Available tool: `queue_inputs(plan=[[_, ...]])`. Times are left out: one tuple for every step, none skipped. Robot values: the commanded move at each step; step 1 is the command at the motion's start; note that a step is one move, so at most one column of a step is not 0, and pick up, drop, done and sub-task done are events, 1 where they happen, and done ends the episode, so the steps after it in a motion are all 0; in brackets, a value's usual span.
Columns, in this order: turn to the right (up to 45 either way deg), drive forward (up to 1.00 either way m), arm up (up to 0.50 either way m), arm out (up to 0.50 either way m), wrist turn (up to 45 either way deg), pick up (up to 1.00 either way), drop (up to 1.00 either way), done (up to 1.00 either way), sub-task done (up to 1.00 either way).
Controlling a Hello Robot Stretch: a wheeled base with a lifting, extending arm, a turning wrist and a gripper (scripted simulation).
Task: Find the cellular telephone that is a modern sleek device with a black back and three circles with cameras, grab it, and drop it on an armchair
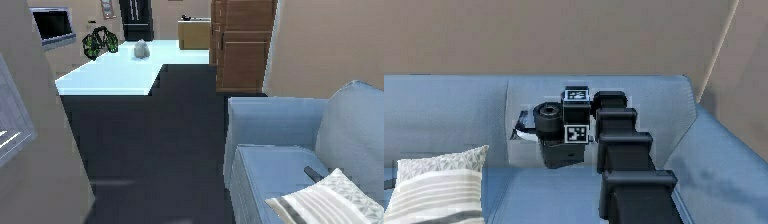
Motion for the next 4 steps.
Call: queue_inputs(plan=[[0.0,0.00,0.00,0.00,-45.0,0.00,0.00,0.00,0.00],[0.0,0.00,0.00,0.00,-45.0,0.00,0.00,0.00,0.00],[0.0,0.00,0.00,0.00,-21.0,0.00,0.00,0.00,0.00],[0.0,0.00,0.00,-0.12,0.0,0.00,0.00,0.00,0.00]])
